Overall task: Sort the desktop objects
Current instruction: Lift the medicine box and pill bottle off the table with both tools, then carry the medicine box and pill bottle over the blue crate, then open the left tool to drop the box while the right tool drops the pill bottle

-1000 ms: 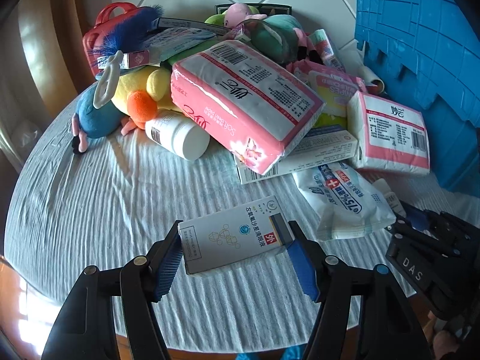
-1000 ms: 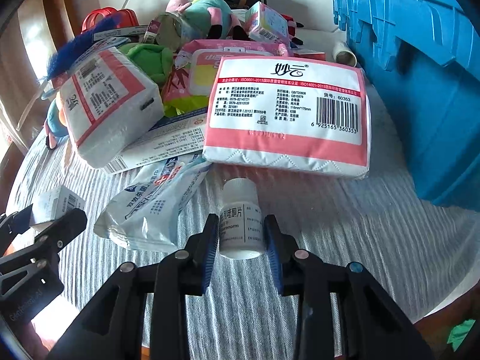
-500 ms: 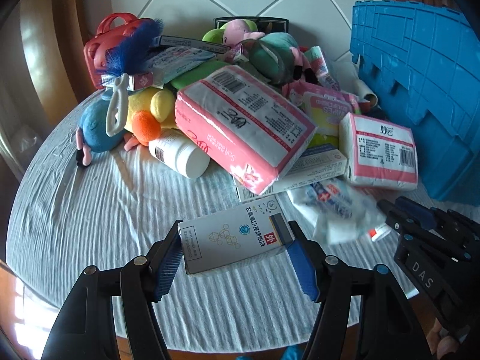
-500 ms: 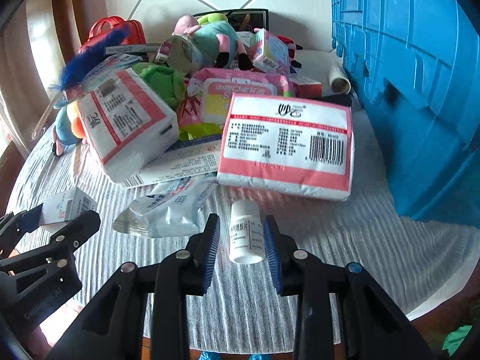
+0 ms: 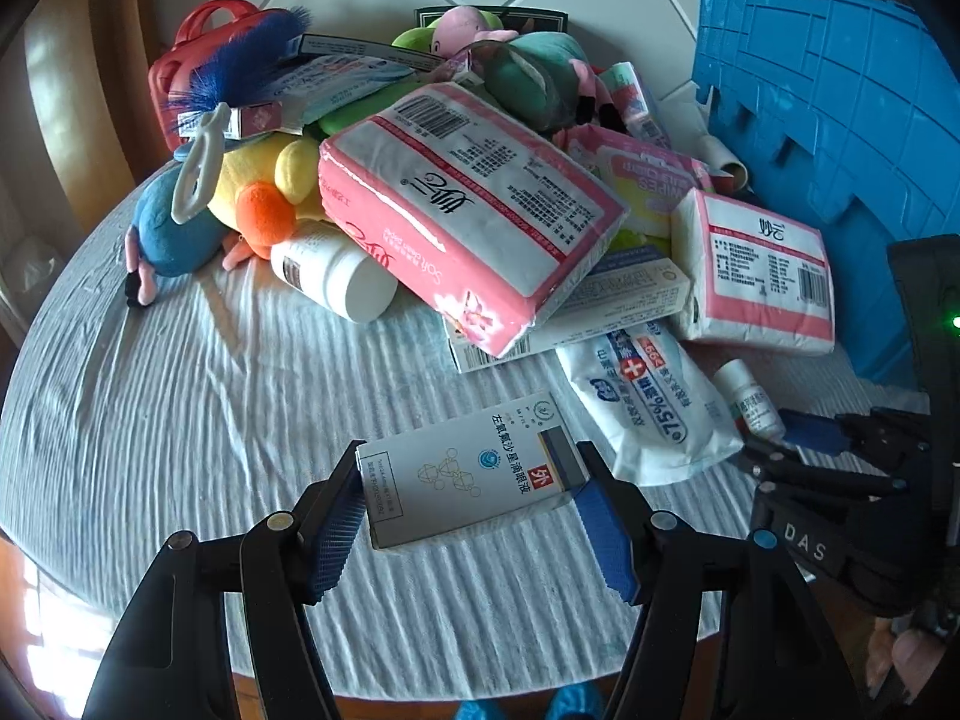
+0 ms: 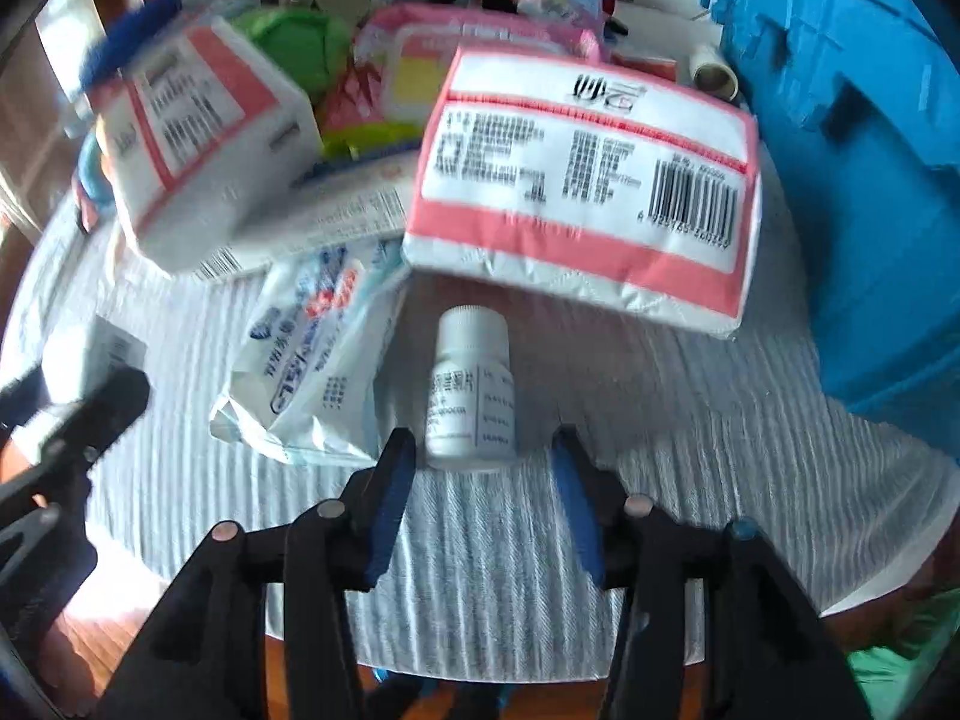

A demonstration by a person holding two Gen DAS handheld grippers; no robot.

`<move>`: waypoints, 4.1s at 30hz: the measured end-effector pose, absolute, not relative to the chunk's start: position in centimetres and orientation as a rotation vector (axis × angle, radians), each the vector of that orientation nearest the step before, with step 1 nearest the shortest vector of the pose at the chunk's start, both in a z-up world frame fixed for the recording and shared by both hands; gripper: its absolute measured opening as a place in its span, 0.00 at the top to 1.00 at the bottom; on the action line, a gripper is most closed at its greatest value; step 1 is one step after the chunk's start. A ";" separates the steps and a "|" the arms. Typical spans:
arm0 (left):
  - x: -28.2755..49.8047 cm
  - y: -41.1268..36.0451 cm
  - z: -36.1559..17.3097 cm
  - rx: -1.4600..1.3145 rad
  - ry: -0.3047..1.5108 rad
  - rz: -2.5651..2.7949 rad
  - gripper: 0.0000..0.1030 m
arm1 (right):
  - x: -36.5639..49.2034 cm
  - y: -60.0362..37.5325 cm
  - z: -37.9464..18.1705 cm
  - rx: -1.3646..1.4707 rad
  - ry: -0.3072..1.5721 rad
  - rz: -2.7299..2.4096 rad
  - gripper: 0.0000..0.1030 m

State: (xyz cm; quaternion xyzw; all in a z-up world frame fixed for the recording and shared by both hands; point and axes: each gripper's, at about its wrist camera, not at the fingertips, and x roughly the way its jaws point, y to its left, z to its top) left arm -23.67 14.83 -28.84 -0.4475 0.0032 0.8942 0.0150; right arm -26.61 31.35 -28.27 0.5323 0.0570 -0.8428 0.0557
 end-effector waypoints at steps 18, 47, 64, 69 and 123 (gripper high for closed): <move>-23.8 14.6 -23.6 -1.233 0.065 2.868 0.36 | -25.8 28.7 -25.0 1.275 0.025 -2.640 0.74; -21.8 17.4 -6.3 -0.729 -0.008 3.081 0.36 | -22.4 30.0 -5.3 0.777 0.093 -2.798 0.74; -23.1 41.1 4.0 -0.380 0.069 2.941 0.36 | -19.8 54.5 5.7 0.460 0.034 -3.093 0.74; -26.2 48.5 2.3 -0.520 0.132 2.855 0.36 | -20.7 61.8 4.2 0.557 0.019 -3.173 0.74; -30.2 54.6 -1.0 -0.692 0.234 2.847 0.19 | -27.5 72.3 -1.3 0.828 -0.255 -3.126 0.43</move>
